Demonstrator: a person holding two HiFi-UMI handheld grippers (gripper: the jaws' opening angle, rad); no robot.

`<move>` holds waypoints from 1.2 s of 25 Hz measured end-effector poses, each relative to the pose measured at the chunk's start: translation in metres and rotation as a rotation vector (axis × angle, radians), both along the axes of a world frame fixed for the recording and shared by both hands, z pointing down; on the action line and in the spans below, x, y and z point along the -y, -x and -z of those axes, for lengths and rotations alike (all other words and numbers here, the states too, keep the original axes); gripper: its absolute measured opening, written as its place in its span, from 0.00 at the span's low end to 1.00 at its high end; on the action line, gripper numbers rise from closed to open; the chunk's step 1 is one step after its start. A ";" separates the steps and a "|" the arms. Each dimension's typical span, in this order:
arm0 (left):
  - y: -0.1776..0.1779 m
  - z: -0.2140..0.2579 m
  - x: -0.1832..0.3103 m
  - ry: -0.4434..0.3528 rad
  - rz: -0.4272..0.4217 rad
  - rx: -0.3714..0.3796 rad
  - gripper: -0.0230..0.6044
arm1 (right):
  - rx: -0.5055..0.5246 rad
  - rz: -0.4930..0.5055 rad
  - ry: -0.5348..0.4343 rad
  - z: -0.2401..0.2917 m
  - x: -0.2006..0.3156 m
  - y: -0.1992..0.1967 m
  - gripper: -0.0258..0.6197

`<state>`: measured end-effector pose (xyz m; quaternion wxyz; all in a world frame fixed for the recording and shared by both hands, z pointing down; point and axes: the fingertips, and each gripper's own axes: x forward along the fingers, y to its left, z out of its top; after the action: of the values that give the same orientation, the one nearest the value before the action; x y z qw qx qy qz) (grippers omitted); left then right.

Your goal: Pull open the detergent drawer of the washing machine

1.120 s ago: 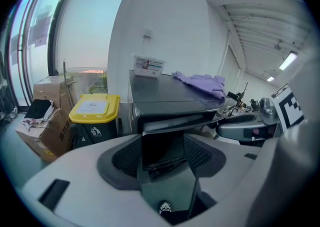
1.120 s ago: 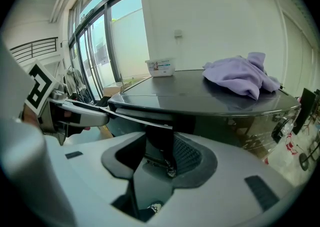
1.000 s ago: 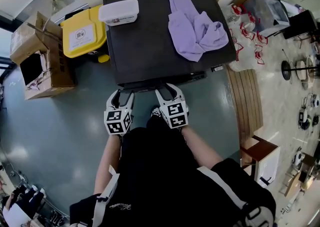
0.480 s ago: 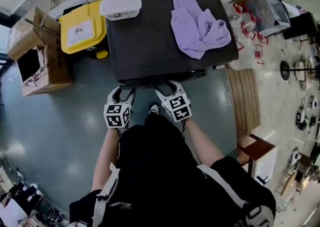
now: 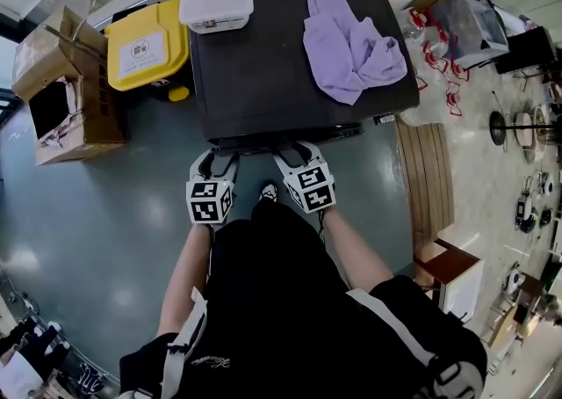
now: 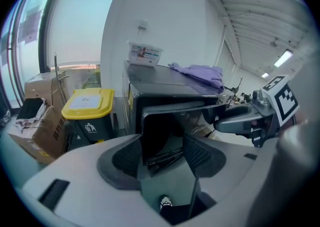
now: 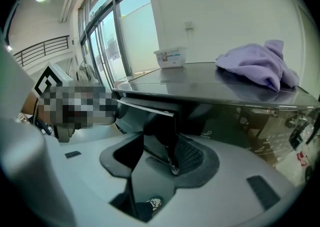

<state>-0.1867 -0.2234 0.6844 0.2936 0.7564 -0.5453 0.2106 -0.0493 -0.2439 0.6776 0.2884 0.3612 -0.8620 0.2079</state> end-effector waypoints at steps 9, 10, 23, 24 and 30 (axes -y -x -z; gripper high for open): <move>-0.002 0.002 -0.006 -0.001 0.002 0.002 0.45 | -0.001 -0.003 -0.004 0.002 -0.006 -0.003 0.34; -0.002 0.002 -0.006 -0.001 0.002 0.002 0.45 | 0.000 -0.003 -0.006 0.002 -0.006 -0.003 0.34; -0.004 0.003 -0.013 0.001 0.005 0.005 0.45 | 0.001 -0.004 -0.011 0.003 -0.013 -0.005 0.34; -0.004 0.003 -0.014 0.002 0.006 0.005 0.45 | 0.000 -0.004 -0.010 0.004 -0.014 -0.006 0.34; -0.006 0.004 -0.020 0.003 -0.001 0.004 0.45 | 0.001 -0.009 -0.007 0.003 -0.020 -0.008 0.33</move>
<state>-0.1807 -0.2037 0.6805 0.2936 0.7557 -0.5452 0.2132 -0.0415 -0.2240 0.6746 0.2859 0.3663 -0.8612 0.2061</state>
